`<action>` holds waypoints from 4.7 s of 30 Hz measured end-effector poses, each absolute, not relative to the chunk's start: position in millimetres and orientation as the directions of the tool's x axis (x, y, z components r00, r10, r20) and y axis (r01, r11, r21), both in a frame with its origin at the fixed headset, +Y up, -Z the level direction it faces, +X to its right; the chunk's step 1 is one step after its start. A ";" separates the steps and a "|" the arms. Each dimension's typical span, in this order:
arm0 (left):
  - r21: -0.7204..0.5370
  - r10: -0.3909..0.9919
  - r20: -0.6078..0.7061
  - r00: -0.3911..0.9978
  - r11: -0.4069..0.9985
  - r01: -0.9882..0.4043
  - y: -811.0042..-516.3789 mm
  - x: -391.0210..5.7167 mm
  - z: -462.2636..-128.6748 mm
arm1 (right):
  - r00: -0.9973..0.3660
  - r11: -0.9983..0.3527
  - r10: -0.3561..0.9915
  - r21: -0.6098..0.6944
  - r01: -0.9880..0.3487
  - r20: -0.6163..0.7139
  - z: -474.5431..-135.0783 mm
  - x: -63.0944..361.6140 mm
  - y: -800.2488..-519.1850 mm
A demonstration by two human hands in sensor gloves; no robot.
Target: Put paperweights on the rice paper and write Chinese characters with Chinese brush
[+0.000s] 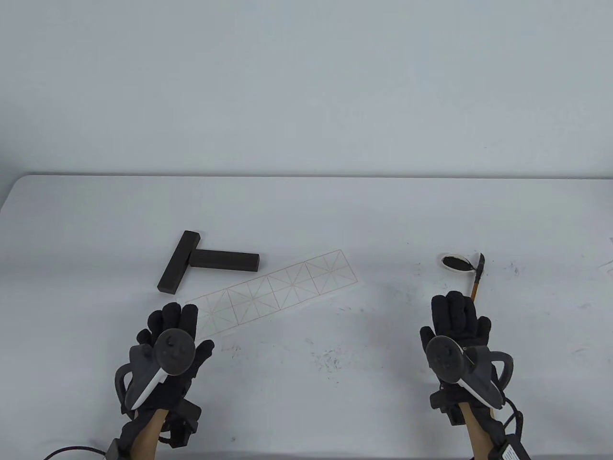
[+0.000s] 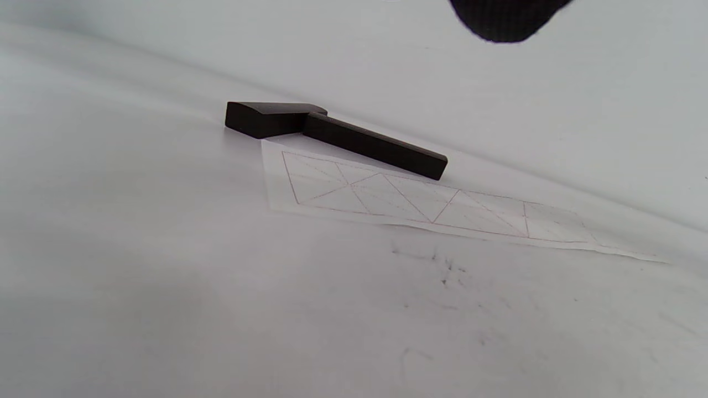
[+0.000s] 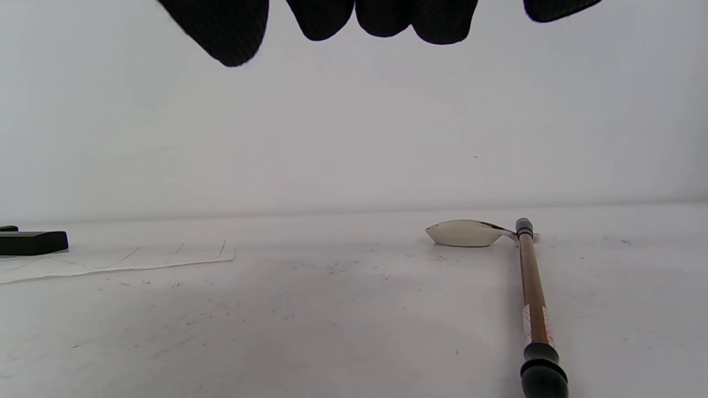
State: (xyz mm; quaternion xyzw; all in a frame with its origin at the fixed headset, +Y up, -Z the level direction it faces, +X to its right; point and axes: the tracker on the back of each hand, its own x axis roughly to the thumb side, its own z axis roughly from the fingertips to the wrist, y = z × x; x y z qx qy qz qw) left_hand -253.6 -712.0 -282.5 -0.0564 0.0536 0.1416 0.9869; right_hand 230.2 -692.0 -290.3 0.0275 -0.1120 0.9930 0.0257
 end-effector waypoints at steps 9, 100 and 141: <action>-0.176 0.310 -0.145 0.940 0.926 -0.333 -700.1 -232.5 -323.9 | -0.997 -0.974 0.045 -0.217 -0.057 0.058 -290.0 230.5 -692.1; -0.487 -0.147 0.264 0.953 0.833 0.263 -770.3 -111.7 -319.2 | -0.992 -0.990 0.073 -0.117 -0.085 0.100 -291.4 222.5 -695.7; -0.368 0.092 -0.105 0.990 0.921 -0.125 -694.0 -197.0 -364.3 | -0.991 -0.989 0.104 -0.098 -0.111 0.081 -293.0 229.2 -695.3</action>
